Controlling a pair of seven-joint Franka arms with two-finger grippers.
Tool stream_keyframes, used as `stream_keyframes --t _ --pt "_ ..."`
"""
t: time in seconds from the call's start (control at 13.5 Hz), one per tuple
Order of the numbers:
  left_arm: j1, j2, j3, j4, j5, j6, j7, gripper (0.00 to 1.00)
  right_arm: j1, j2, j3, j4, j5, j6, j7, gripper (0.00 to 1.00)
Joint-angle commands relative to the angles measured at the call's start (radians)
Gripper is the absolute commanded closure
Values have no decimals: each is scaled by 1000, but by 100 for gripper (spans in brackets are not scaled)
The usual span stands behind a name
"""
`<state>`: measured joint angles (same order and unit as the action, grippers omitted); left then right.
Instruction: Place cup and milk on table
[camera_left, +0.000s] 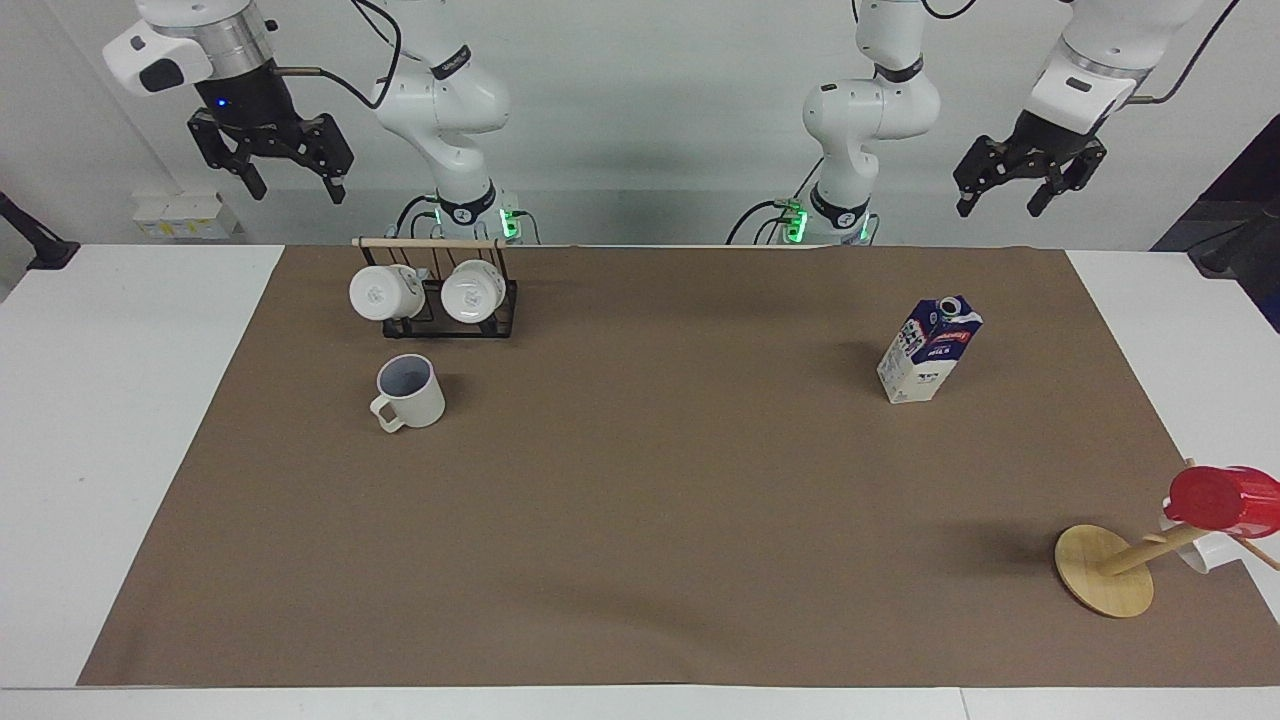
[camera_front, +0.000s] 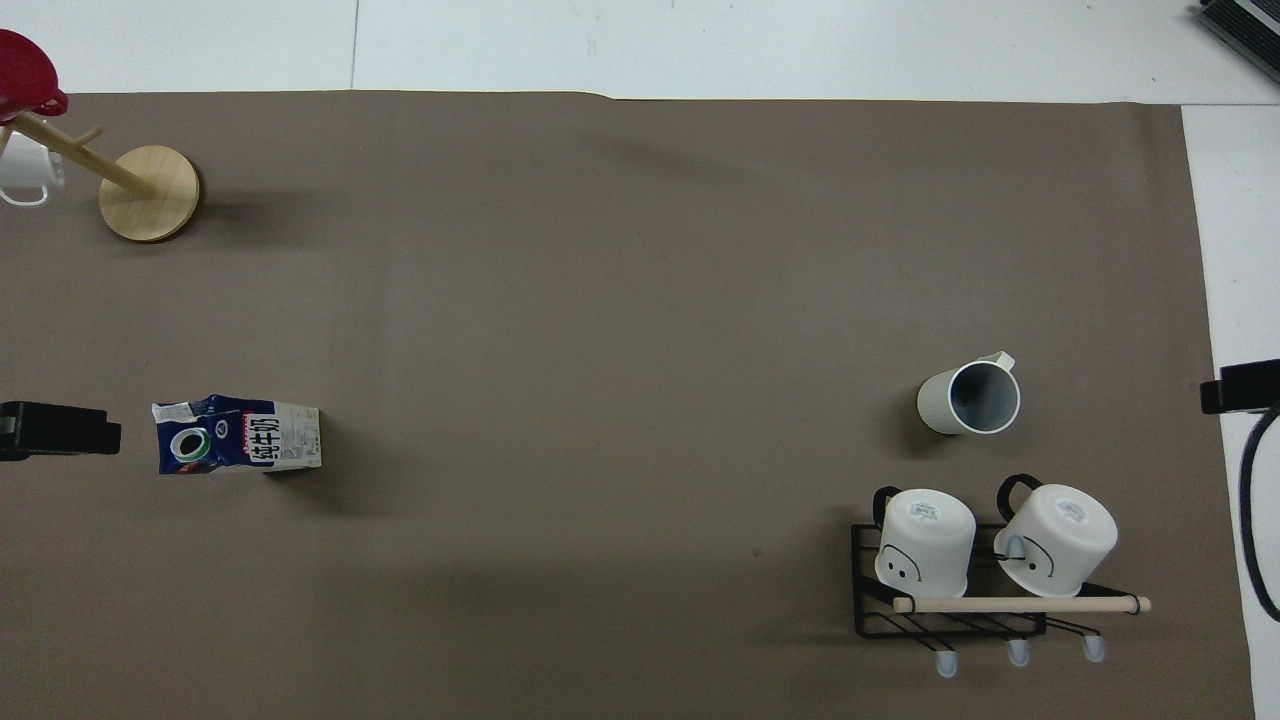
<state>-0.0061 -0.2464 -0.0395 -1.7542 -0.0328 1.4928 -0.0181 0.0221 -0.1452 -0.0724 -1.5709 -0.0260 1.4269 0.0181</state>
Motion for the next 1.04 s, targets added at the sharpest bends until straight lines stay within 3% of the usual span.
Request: stream_keyframes --t 0.0,0.96 --pt "6 4 -4 19 13 -25 -8 0 -2 -24 5 -24 6 -3 20 0" --pt "8 4 -3 19 11 -25 -8 0 -11 -20 2 -14 11 -8 8 0"
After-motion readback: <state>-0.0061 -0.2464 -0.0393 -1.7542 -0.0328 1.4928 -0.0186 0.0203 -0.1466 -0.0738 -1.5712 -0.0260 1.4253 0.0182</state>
